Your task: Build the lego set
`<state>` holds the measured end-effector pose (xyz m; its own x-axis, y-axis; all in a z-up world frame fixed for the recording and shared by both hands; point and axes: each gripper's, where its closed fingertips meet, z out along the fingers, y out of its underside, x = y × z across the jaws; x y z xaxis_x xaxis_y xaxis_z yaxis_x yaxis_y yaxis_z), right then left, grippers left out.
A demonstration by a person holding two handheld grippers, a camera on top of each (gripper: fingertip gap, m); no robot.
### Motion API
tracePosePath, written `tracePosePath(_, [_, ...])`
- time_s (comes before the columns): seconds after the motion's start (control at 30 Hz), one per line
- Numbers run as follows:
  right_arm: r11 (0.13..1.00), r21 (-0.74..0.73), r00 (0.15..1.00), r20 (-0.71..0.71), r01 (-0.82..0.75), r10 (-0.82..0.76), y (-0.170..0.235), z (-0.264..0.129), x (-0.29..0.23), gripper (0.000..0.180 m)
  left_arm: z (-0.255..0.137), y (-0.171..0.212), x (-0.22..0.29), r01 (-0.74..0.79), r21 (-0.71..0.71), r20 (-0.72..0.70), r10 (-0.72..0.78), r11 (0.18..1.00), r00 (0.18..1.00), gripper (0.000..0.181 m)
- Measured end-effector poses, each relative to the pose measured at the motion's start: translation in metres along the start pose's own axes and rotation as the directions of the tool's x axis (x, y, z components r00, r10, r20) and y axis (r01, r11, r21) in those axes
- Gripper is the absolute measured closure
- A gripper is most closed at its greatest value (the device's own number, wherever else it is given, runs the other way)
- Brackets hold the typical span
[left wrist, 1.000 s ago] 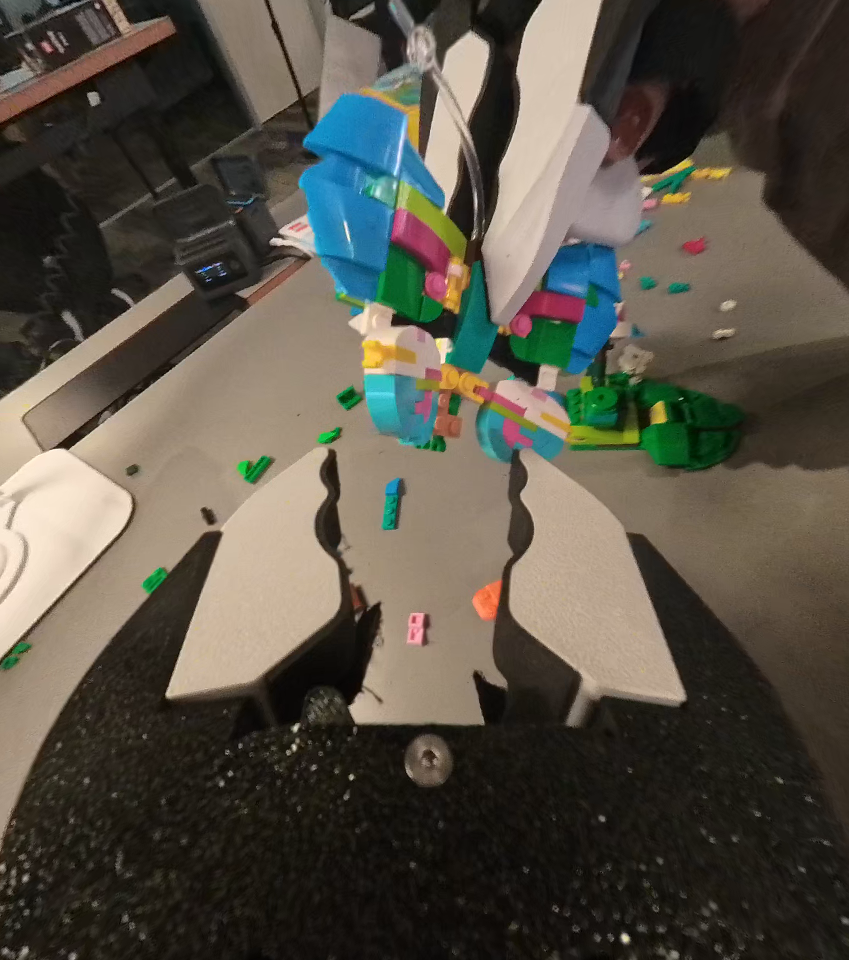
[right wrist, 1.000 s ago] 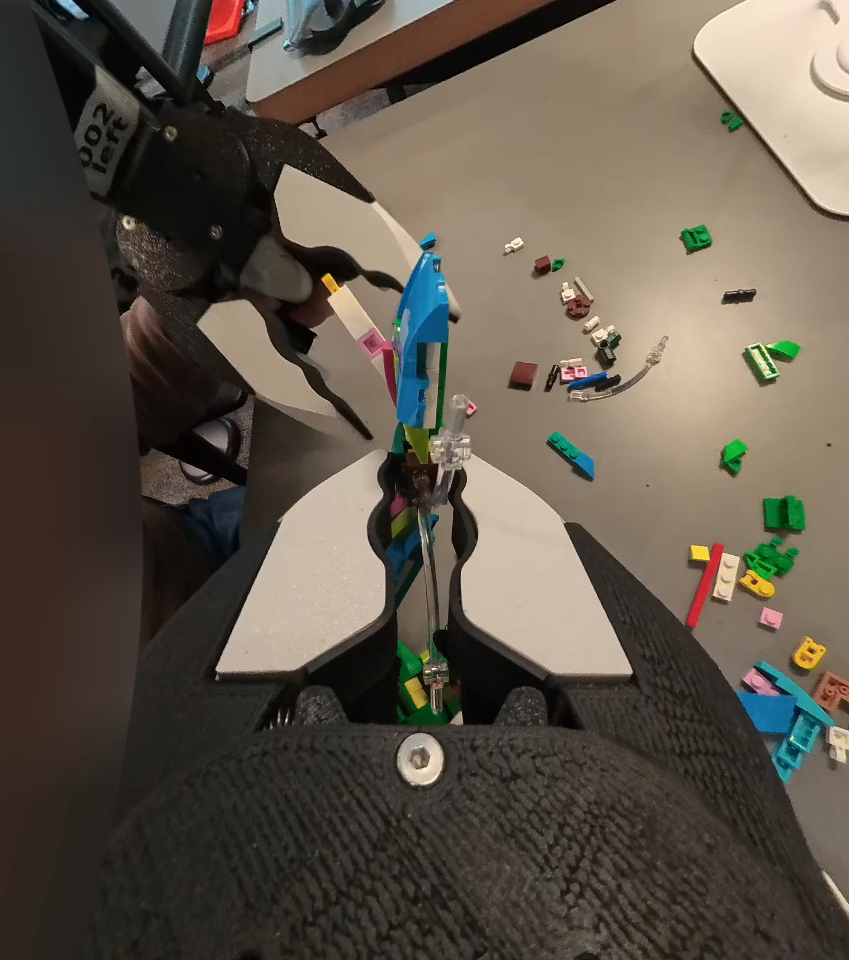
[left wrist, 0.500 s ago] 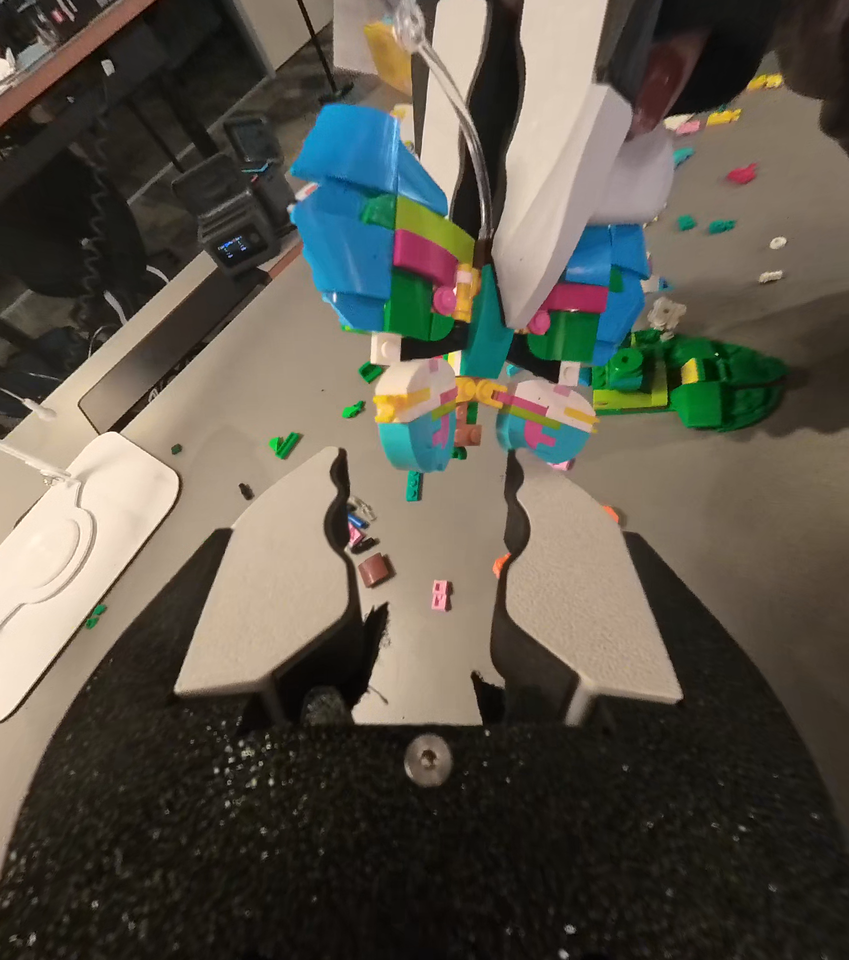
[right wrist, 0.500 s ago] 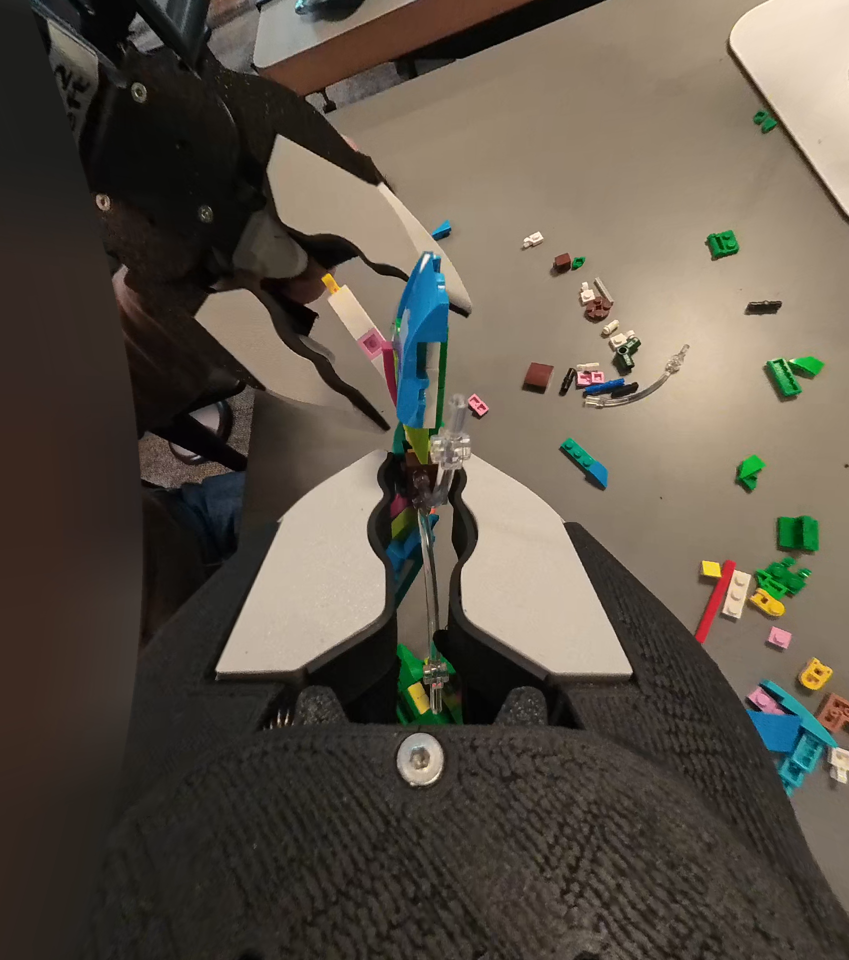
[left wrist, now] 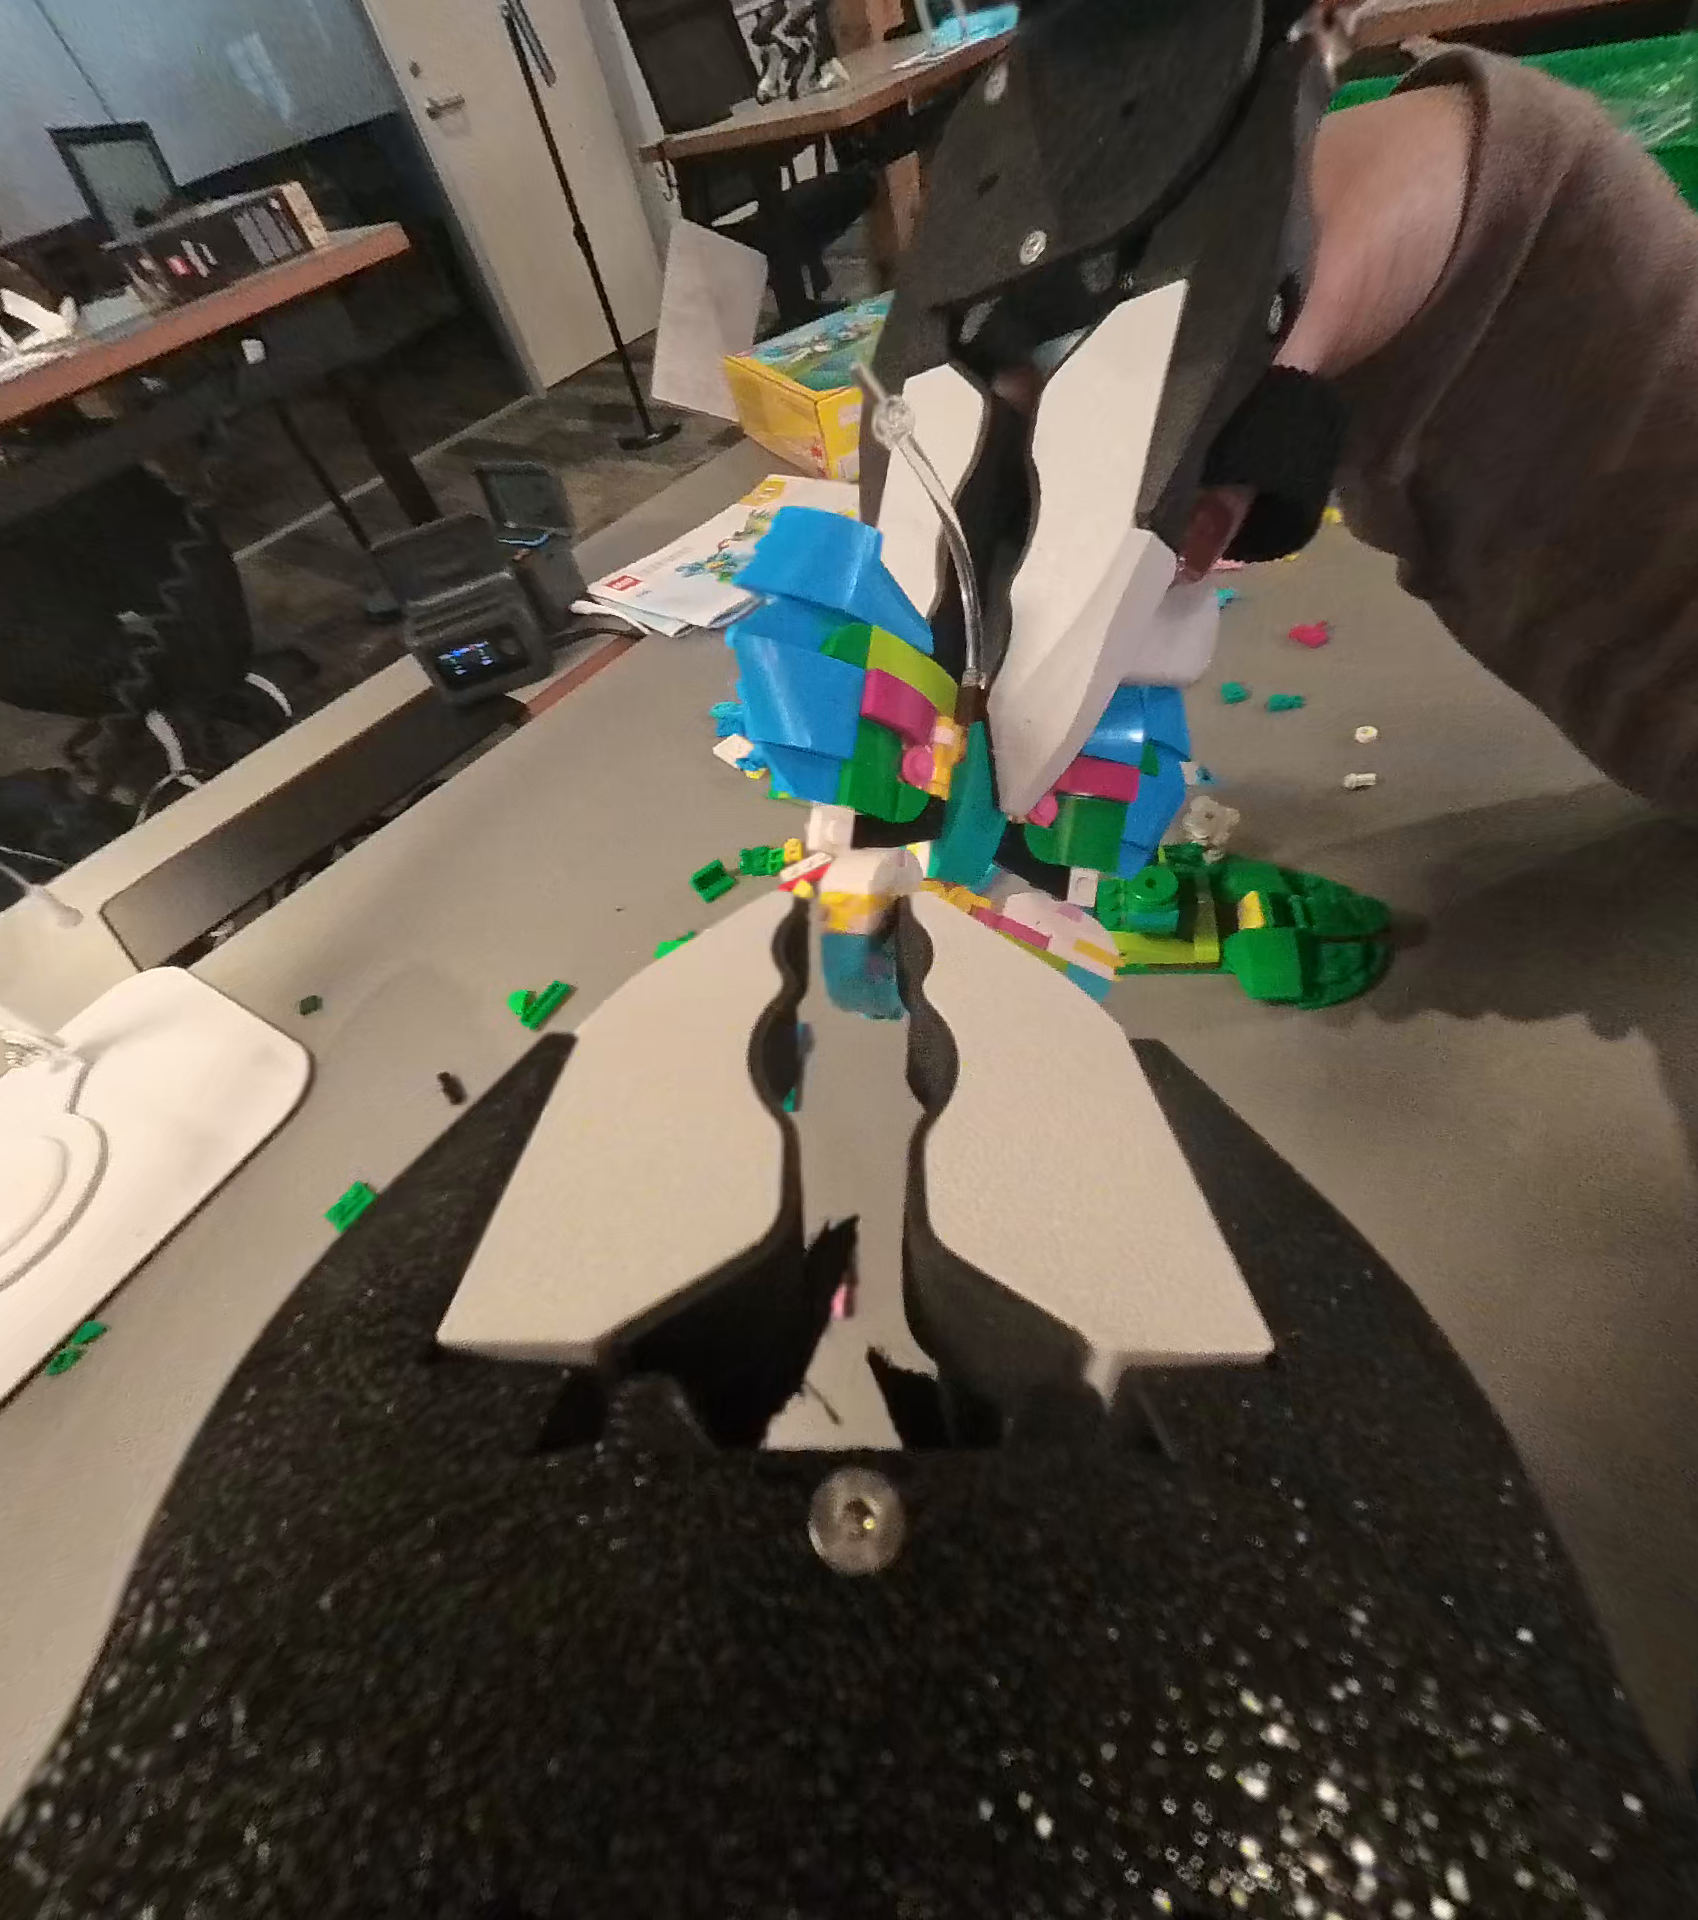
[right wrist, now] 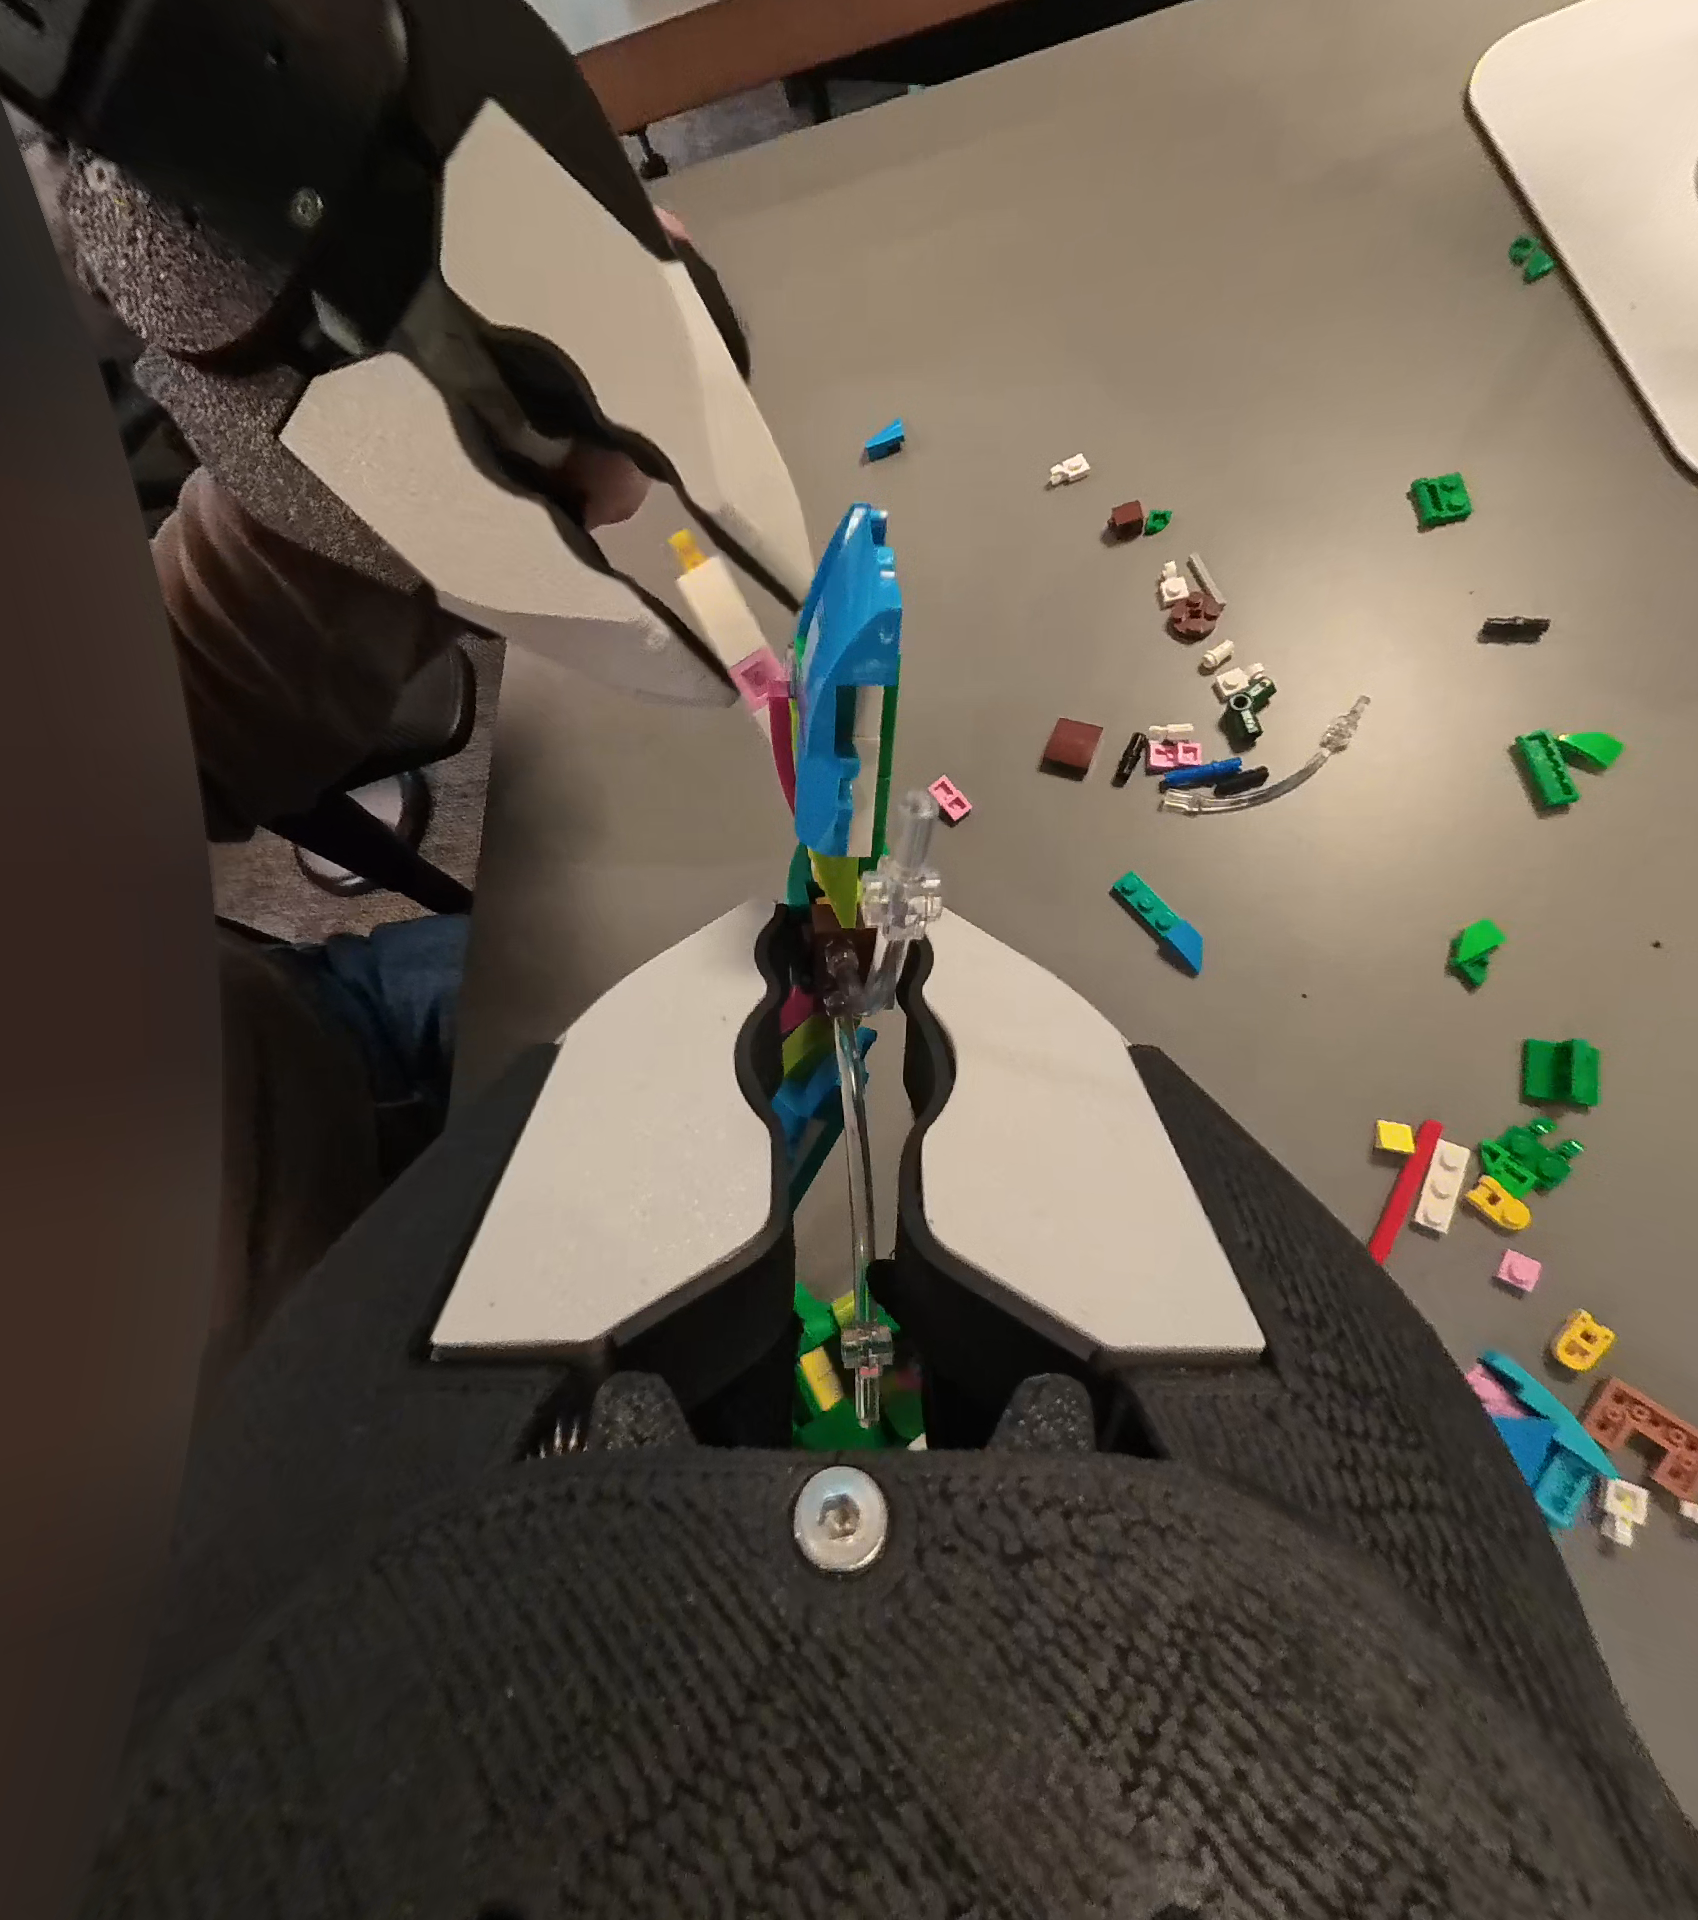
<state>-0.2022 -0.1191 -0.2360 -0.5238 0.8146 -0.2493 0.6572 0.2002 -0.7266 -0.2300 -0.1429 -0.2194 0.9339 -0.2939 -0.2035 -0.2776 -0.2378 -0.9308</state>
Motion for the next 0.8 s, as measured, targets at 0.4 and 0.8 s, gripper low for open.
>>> tracePosePath(0.4, [0.999,0.031,0.998,-0.046,0.035,-0.033,0.0,-0.019,0.002,0.162,0.001,-0.001,-0.008,-0.042,-0.035,0.095,0.045,0.999,0.994,0.122])
tracePosePath(0.8, [0.986,0.168,0.926,-0.37,-0.015,0.077,0.019,-0.113,0.03,0.162,0.049,-0.009,0.036,0.111,0.034,0.014,-0.112,0.993,0.994,0.103])
